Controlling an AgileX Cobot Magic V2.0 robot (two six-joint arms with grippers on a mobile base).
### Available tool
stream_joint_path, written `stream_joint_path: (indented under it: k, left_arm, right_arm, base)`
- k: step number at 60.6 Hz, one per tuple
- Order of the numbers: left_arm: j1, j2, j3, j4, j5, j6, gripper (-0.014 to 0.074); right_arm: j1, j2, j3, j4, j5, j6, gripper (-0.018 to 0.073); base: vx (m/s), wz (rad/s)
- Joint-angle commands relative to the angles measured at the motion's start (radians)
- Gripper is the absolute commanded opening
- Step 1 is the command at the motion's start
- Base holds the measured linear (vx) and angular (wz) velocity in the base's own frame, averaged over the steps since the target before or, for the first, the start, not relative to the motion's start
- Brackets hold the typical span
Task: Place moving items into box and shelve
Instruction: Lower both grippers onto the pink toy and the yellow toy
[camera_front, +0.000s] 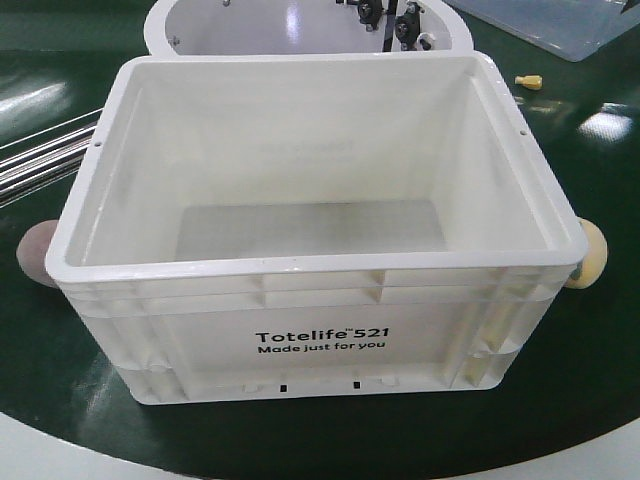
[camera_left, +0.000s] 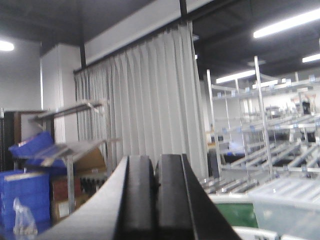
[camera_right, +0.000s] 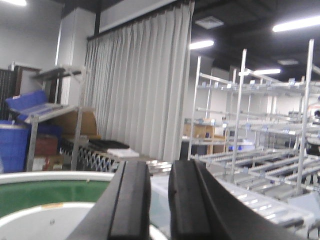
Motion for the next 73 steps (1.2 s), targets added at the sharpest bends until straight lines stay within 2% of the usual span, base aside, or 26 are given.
stream_joint_path:
  k: [1, 17, 23, 28, 36, 44, 49, 56, 60, 63, 68, 73]
  left_arm:
    - [0.003, 0.044, -0.033, -0.004, -0.042, -0.004, -0.0006]
    - [0.003, 0.104, -0.033, -0.004, 0.088, -0.004, -0.0002]
    - [0.003, 0.104, -0.033, -0.003, 0.069, 0.010, 0.0017]
    - [0.003, 0.103, -0.033, -0.003, 0.061, 0.053, 0.0069]
    - [0.003, 0.103, -0.033, -0.004, 0.096, 0.075, 0.0228]
    - [0.003, 0.102, -0.033, -0.005, 0.113, 0.075, 0.0419]
    - [0.003, 0.102, -0.033, -0.005, 0.118, 0.075, 0.0496]
    - [0.003, 0.102, -0.033, -0.012, 0.130, 0.067, 0.0517]
    - [0.004, 0.102, -0.039, -0.012, 0.200, 0.046, 0.0514]
    - [0.004, 0.102, -0.046, -0.012, 0.265, -0.003, 0.0514]
    - [0.005, 0.102, -0.062, 0.001, 0.358, -0.103, 0.0514]
    - [0.005, 0.122, -0.091, 0.084, 0.386, -0.174, 0.0514]
  right_arm:
    - [0.000, 0.054, -0.034, -0.009, -0.091, 0.003, 0.0202]
    - [0.000, 0.153, -0.033, -0.009, -0.102, 0.002, -0.0005]
    - [0.000, 0.157, -0.033, -0.010, -0.135, 0.002, -0.0007]
    - [0.000, 0.157, -0.033, -0.010, -0.152, -0.012, 0.0027]
    - [0.000, 0.158, -0.033, -0.009, -0.103, -0.031, 0.0128]
    - [0.000, 0.158, -0.033, -0.009, -0.077, -0.048, 0.0292]
    - [0.000, 0.158, -0.033, -0.009, -0.088, -0.048, 0.0391]
    - [0.000, 0.158, -0.033, -0.007, -0.074, -0.046, 0.0484]
    - [0.000, 0.154, -0.033, -0.005, -0.023, -0.043, 0.0495]
    - [0.000, 0.141, -0.044, 0.007, 0.070, -0.041, 0.0493]
    - [0.000, 0.137, -0.104, 0.049, 0.327, -0.031, 0.0490]
    - [0.000, 0.157, -0.170, 0.014, 0.459, -0.043, 0.0490]
  base:
    - [0.00, 0.00]
    - [0.00, 0.00]
    - [0.00, 0.00]
    - [0.00, 0.00]
    - [0.00, 0.00]
    - [0.00, 0.00]
    - [0.00, 0.00]
    - [0.00, 0.00]
    - [0.00, 0.00]
    - [0.00, 0.00]
    - [0.00, 0.00]
    - [0.00, 0.00]
